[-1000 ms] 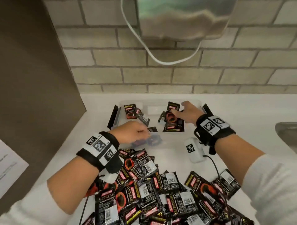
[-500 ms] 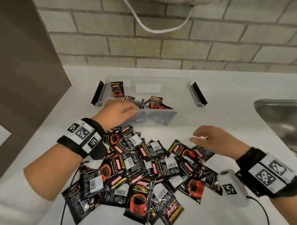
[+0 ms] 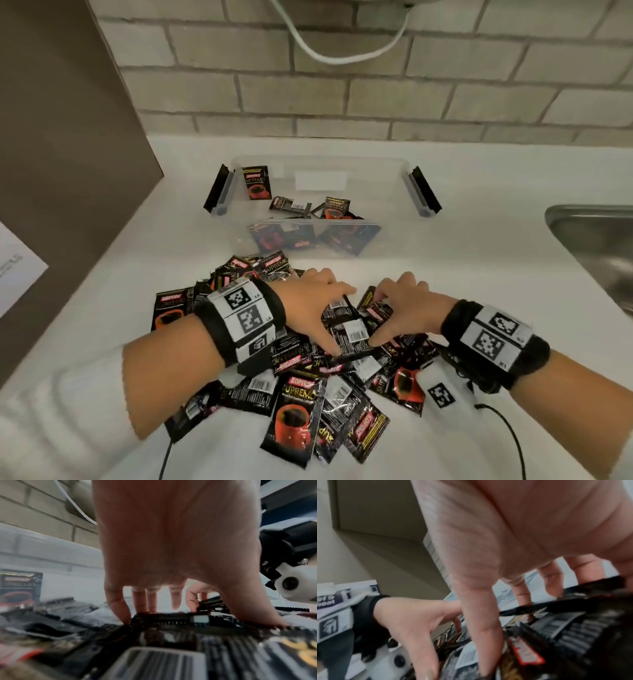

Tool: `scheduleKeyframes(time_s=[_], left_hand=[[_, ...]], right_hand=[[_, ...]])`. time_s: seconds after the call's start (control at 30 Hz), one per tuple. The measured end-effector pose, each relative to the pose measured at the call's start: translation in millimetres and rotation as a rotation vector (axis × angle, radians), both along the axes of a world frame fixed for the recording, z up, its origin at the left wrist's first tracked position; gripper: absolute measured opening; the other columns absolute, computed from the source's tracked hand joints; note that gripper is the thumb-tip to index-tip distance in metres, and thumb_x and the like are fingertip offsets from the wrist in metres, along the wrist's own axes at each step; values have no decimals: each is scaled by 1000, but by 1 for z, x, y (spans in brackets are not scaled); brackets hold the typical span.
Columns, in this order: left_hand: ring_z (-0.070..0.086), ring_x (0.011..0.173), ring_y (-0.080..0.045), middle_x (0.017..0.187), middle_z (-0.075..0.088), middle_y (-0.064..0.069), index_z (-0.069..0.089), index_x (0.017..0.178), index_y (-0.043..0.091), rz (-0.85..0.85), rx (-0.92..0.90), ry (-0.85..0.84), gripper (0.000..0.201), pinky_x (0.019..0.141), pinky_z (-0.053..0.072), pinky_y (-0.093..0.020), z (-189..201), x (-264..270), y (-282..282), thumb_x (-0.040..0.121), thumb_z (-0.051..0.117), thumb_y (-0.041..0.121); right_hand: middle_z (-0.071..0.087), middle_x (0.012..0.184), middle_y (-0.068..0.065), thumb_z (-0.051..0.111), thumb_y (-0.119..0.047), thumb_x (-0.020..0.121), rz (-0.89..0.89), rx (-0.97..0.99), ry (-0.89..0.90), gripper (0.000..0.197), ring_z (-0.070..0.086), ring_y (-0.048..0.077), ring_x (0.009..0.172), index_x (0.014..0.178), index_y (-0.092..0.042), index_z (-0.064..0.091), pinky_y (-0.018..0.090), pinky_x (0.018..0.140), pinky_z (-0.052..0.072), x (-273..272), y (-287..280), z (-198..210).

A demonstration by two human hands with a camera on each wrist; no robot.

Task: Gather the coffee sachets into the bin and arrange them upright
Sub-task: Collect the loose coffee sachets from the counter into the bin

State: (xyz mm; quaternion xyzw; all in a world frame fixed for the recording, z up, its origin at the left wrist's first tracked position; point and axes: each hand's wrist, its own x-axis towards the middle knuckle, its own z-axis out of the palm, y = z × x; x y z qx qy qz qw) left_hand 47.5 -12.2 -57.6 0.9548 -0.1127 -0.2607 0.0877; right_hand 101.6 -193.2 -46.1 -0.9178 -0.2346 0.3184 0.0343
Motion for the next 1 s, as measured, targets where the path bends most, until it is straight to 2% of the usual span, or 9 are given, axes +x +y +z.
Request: scheduleKeyframes(time_s=[0.17,0.27,0.43,0.53,0.6,0.67,0.7,0.8,1.0], left_hand=[[44,109,-25,118,30,-5,31,135,32,91,-55,89,89,96,45,-37,3,7,-5,62,81,47],[50,94,-21,108,35,-1,37,126,30,137,-116,81,74,82,49,-31,9,9,-4,66,81,35],[48,58,-16,73,49,0,33,118,20,201,-231,-51,53,47,35,-25,9,8,-9,79,69,19],[48,58,-16,79,54,-7,31,114,24,204,-283,-110,46,48,37,-23,8,8,-11,83,66,19],[58,72,-23,100,60,-17,31,107,31,228,-373,-168,42,60,46,-31,10,9,-10,85,63,16],[60,99,-27,119,57,-14,32,105,34,257,-489,-238,40,81,50,-40,17,10,-9,86,61,12],[57,103,-21,121,55,-7,34,105,32,264,-551,-283,38,83,49,-33,20,10,-7,87,59,10],[50,89,-1,101,49,16,38,104,30,275,-696,-403,35,70,43,-10,31,16,1,88,56,6],[47,80,-1,89,46,10,41,95,34,392,-959,-660,47,73,40,-9,68,38,21,83,59,-7]], right_hand=[[27,140,5,61,-63,74,-34,123,150,78,36,23,122,137,-30,31,34,100,39,-1,-4,8],[23,143,5,70,-52,73,-178,255,218,88,42,25,121,144,-29,23,32,87,48,5,-8,8],[44,128,7,88,-26,56,-338,280,184,99,49,26,116,135,-16,29,41,98,47,12,-4,-15],[64,101,6,85,-12,61,-319,361,226,50,62,24,99,102,-8,56,34,83,54,13,0,-13],[64,82,1,82,-9,66,-290,394,197,27,63,17,78,79,-13,58,23,66,51,13,2,-8],[64,78,3,79,-9,70,-330,445,179,23,60,16,68,78,-12,58,24,59,49,15,2,-3],[64,76,4,78,-9,71,-357,485,167,22,60,16,64,80,-12,58,23,54,49,18,1,2],[64,70,1,77,-8,73,-401,620,106,22,60,11,56,80,-13,56,17,40,43,27,-5,22],[64,69,4,77,-7,72,-459,885,-46,24,61,14,57,82,-13,56,19,40,37,52,-8,72]])
